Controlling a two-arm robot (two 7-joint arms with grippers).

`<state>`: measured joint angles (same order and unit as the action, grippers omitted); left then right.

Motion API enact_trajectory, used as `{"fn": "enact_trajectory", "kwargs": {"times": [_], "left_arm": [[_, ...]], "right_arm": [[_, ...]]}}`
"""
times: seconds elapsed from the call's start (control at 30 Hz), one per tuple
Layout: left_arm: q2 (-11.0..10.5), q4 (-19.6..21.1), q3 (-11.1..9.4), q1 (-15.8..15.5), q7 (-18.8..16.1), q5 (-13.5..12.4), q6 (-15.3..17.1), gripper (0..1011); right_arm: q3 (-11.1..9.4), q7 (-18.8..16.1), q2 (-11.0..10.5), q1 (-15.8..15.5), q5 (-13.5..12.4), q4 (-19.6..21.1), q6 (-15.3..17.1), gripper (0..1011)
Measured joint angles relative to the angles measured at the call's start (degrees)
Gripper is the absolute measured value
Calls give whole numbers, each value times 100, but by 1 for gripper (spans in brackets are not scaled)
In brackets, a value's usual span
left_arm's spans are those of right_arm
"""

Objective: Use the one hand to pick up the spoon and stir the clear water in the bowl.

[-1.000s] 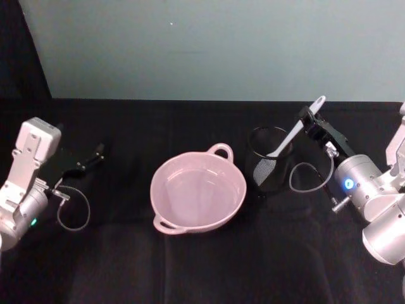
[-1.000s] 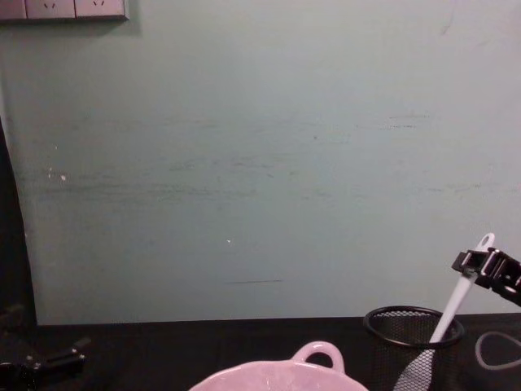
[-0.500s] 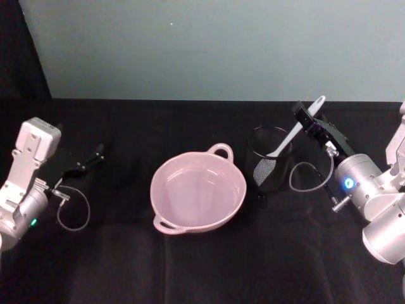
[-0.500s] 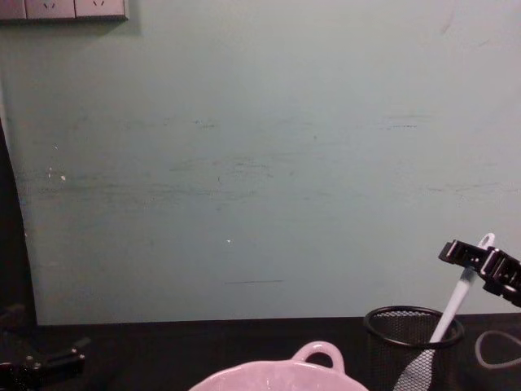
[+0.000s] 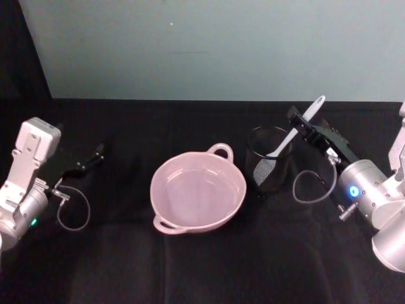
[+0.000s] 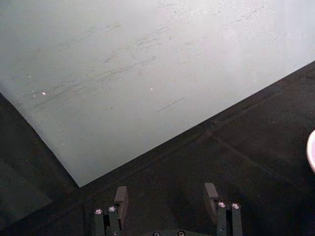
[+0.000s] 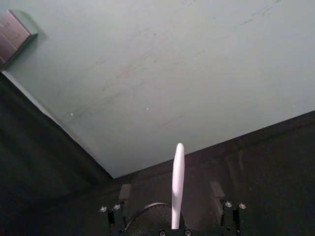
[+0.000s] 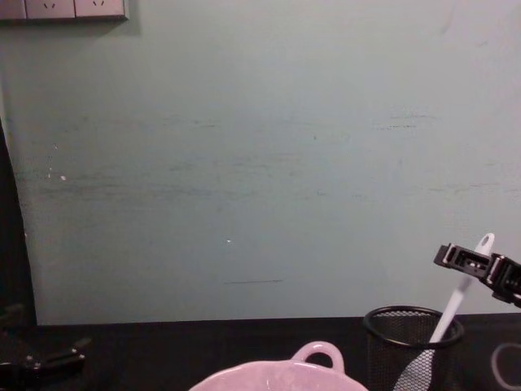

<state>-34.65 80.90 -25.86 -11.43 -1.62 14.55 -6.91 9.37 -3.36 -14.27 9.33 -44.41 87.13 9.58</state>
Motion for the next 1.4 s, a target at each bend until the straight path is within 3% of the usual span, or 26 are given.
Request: {"fn": "enact_trajectory", "kwargs": {"times": [0.2,0.57,0.63,0.77,0.9,1.03,1.23,1.4], "left_arm": [[0,0,0,0,0,0,0,1011],[0,0,0,0,0,0,0,1011],[0,0,0,0,0,0,0,1011],[0,0,0,0,0,0,0,1011],[0,0,0,0,0,0,0,1011],[0,0,0,0,0,0,0,1011],[0,0,0,0,0,0,0,1011],[0,0,0,0,0,0,0,1011]], "right_arm": [[-3,-18,-217,-191,135,195,-48,1002],[-41,158,-531,-433,1001,270,-424,1003],[-43,305,-566,-429,1337,136,-568,1003],[-15,492,-578,-358,1725,-105,-752,1003],[72,864,-551,-177,2395,-612,-1074,1003],[136,1138,-473,-4,2813,-1057,-1215,1003],[134,1209,-369,152,3020,-1455,-1317,1002],[103,1168,-344,160,3016,-1485,-1340,1003]]}}
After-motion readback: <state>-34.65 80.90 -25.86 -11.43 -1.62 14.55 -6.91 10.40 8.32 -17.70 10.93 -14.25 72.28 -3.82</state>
